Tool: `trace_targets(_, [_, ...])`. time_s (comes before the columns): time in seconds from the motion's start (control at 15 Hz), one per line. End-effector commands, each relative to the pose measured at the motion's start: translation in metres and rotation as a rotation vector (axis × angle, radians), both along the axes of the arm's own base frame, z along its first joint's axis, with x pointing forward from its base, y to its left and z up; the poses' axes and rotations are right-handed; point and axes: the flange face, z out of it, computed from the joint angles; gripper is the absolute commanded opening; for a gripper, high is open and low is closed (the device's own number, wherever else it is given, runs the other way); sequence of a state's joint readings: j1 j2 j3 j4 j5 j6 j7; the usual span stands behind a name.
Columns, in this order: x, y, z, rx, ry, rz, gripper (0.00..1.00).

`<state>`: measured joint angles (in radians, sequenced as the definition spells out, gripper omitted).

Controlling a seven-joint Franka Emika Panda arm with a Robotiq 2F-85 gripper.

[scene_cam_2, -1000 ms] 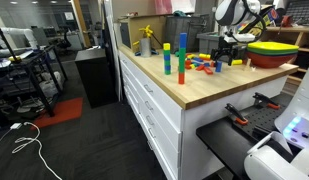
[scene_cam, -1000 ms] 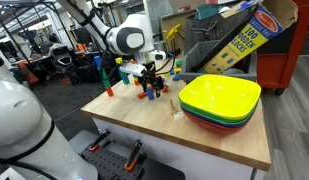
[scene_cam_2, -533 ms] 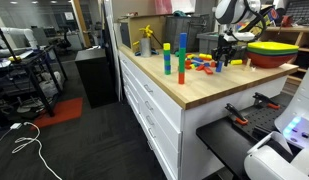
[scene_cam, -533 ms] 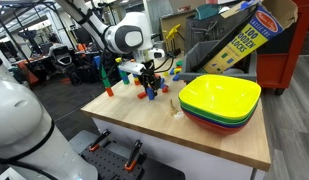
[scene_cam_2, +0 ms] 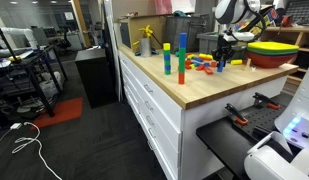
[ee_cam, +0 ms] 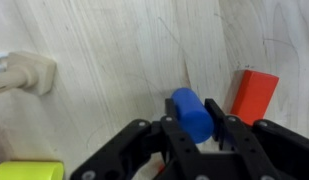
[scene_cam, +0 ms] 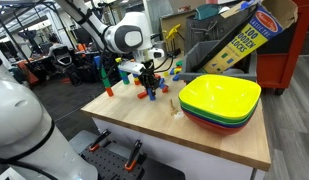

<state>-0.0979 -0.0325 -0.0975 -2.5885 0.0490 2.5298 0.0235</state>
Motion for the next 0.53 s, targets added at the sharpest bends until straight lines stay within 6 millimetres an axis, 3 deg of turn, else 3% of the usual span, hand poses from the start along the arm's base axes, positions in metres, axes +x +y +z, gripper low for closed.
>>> trace_targets(0.0, [-0.006,-0.001,0.016,0.002,-0.029,0.006,0.08])
trace_targets(0.47, [-0.005,0.0,0.042,-0.002,-0.003,0.017,0.08])
